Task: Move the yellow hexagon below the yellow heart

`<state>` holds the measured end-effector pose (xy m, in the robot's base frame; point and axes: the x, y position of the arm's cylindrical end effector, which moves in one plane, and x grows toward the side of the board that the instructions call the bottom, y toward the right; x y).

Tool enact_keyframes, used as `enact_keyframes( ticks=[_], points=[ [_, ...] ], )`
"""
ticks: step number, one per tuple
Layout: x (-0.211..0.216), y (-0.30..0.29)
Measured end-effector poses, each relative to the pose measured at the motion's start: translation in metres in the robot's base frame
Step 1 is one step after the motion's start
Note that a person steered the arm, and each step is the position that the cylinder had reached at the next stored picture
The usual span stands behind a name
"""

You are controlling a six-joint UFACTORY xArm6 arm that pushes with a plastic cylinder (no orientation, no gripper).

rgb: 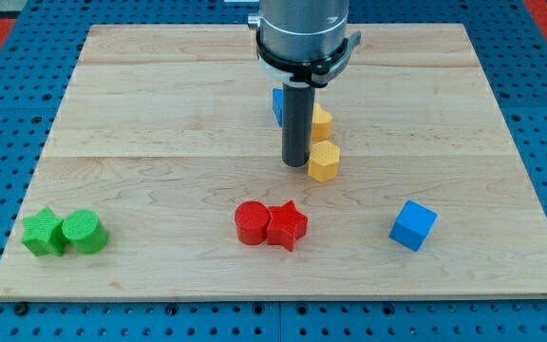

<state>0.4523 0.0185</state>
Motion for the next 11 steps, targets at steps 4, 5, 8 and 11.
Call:
enact_keyframes(
  ticks=[4, 5, 8, 11],
  points=[
    [0.03, 0.036],
    [0.022, 0.038],
    [0.026, 0.062],
    [0.015, 0.114]
  ],
)
